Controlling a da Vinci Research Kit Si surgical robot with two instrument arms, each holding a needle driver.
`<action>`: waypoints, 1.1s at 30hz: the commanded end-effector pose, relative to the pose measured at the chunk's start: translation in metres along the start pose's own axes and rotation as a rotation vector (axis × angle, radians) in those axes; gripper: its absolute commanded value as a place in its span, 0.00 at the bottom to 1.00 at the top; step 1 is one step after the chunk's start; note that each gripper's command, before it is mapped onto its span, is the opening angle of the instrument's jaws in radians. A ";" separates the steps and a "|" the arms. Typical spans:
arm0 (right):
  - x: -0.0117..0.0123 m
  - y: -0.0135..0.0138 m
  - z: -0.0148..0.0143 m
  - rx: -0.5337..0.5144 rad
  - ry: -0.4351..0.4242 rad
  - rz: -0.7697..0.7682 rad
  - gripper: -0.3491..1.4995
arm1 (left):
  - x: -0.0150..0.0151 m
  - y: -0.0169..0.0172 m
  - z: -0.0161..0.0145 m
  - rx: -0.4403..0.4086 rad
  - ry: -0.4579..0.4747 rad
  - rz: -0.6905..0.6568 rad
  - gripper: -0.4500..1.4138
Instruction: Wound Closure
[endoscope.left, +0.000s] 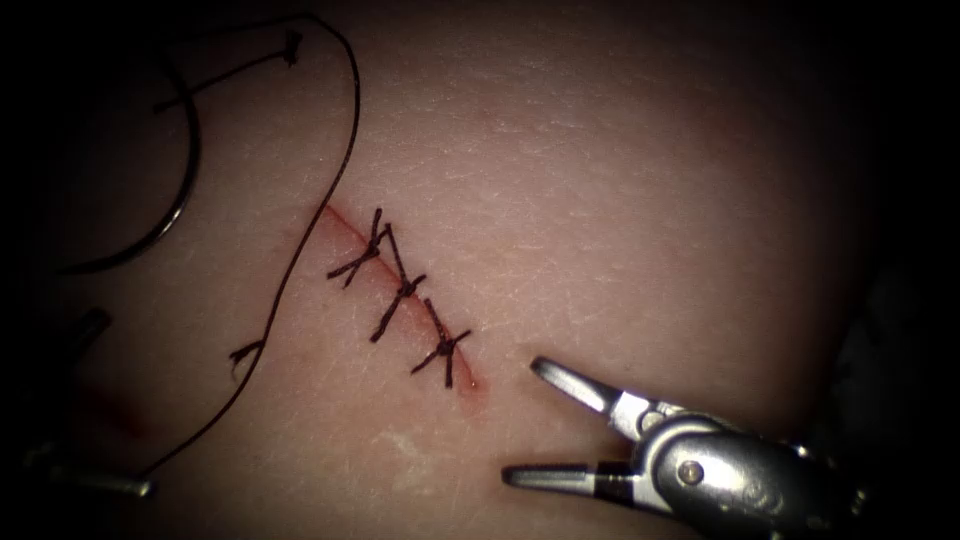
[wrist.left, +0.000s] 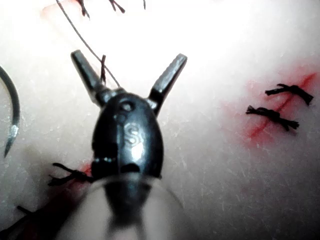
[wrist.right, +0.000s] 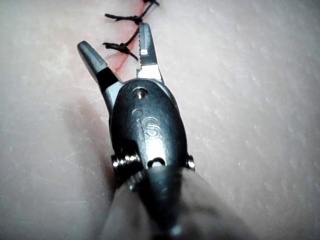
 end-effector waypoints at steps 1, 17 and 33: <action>0.0002 0.0001 0.0011 0.016 -0.005 -0.001 0.94 | -0.0010 0.0007 0.0004 -0.024 -0.008 -0.004 0.87; 0.0032 0.0039 0.0001 0.099 -0.134 0.011 0.94 | 0.0010 -0.0009 0.0051 -0.289 -0.004 0.088 0.78; 0.0027 0.0064 -0.0067 0.117 -0.199 -0.003 0.93 | 0.0040 -0.0029 0.0072 -0.269 0.055 0.173 0.75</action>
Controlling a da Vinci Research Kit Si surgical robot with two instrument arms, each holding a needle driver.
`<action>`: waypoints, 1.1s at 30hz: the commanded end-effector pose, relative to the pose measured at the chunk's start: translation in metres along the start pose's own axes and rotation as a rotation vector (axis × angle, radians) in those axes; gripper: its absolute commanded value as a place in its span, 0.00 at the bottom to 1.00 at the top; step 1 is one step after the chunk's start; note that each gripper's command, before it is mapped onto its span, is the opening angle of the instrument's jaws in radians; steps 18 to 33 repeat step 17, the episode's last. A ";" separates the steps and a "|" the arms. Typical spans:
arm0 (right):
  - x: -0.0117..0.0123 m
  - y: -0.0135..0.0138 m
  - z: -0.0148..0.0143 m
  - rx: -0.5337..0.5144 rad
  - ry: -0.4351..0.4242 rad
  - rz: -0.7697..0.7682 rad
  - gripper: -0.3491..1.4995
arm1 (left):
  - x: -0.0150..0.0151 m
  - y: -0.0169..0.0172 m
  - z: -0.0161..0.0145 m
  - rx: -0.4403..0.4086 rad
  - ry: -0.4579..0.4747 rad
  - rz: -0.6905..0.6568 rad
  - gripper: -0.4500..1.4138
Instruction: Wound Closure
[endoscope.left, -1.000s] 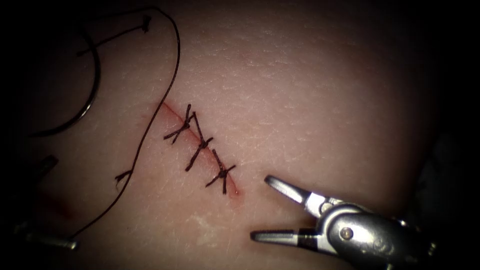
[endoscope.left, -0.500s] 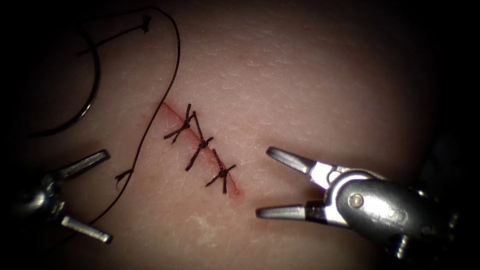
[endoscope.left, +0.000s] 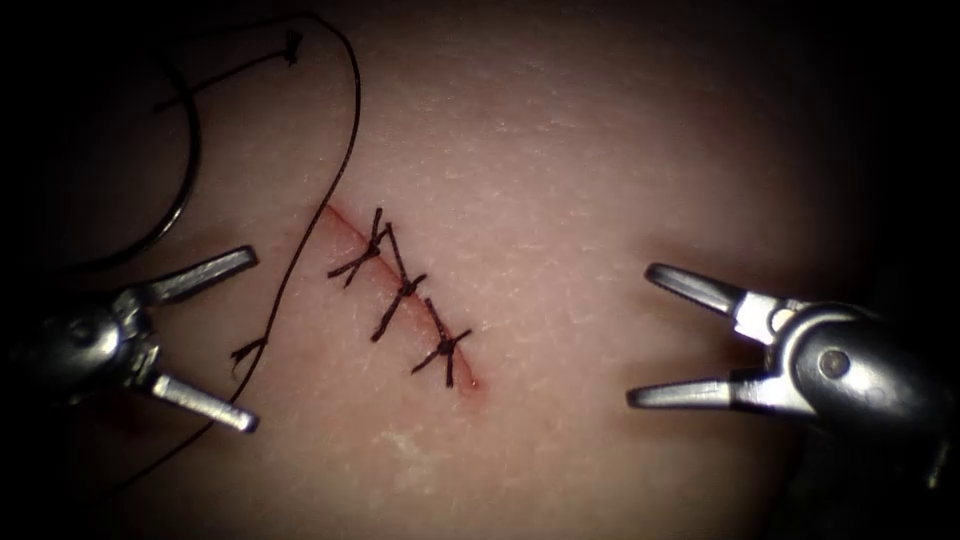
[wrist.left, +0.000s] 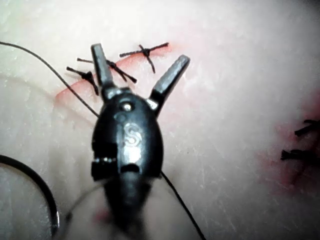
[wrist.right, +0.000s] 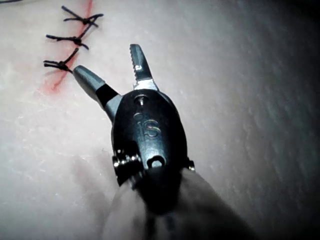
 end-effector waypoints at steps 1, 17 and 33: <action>-0.0006 0.0002 0.0002 -0.010 -0.001 0.001 0.93 | -0.0008 0.0006 0.0006 0.003 0.007 -0.002 0.74; -0.0002 0.0005 0.0004 -0.051 0.011 0.009 0.94 | -0.0008 0.0008 0.0011 0.022 0.003 0.018 0.67; -0.0002 0.0005 0.0004 -0.051 0.011 0.009 0.94 | -0.0008 0.0008 0.0011 0.022 0.003 0.018 0.67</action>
